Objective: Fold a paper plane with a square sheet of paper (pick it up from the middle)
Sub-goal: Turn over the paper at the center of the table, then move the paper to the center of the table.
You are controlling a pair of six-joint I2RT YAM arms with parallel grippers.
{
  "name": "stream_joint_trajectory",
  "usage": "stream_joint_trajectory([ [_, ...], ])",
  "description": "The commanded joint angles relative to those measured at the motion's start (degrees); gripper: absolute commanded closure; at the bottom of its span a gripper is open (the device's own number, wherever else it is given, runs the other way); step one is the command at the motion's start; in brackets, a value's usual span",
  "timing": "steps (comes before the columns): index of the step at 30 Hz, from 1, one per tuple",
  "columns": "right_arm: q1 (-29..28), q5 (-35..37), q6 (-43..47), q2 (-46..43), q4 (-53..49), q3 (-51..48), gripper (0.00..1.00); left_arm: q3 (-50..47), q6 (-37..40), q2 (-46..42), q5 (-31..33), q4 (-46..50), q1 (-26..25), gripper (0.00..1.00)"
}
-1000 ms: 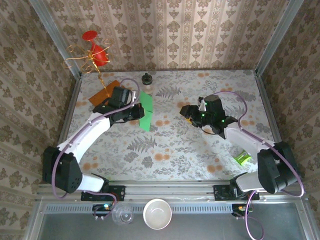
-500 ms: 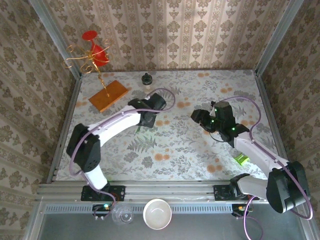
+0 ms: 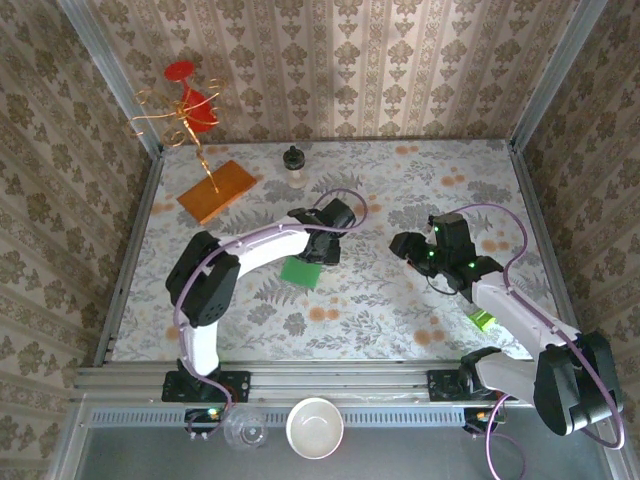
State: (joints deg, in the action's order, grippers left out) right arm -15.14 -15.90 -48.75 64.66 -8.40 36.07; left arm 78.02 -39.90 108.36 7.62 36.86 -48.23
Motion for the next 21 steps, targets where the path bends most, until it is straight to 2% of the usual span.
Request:
stream_joint_trajectory([
  [1, 0.0, -2.0, 3.3, 2.3, -3.5, 2.8, 0.45, -4.9, -7.0, -6.7, -9.4, -7.5, 2.9, 0.51],
  [4, -2.3, -2.2, 5.2, 6.5, -6.0, 6.3, 0.46, -10.0, -8.9, -12.6, -11.7, -10.5, 5.7, 0.45],
  [7, -7.2, -0.7, 6.0, 12.1, -7.2, 10.5, 0.47, -16.0, -9.3, -18.8, -12.7, -11.6, 9.6, 0.4],
  [14, -20.6, 3.2, 3.1, 30.2, -6.6, 24.4, 0.53, -30.4, -7.4, -31.6, -22.0, -15.3, 24.2, 0.26],
  [17, -24.8, 4.2, 1.4, 37.6, -7.2, 31.5, 0.56, -33.4, -5.2, -34.5, -26.2, -15.6, 28.9, 0.19],
  [21, -27.6, 5.0, -1.3, 45.1, -8.7, 38.5, 0.59, -35.9, -2.4, -36.3, -30.2, -15.5, 33.3, 0.1],
])
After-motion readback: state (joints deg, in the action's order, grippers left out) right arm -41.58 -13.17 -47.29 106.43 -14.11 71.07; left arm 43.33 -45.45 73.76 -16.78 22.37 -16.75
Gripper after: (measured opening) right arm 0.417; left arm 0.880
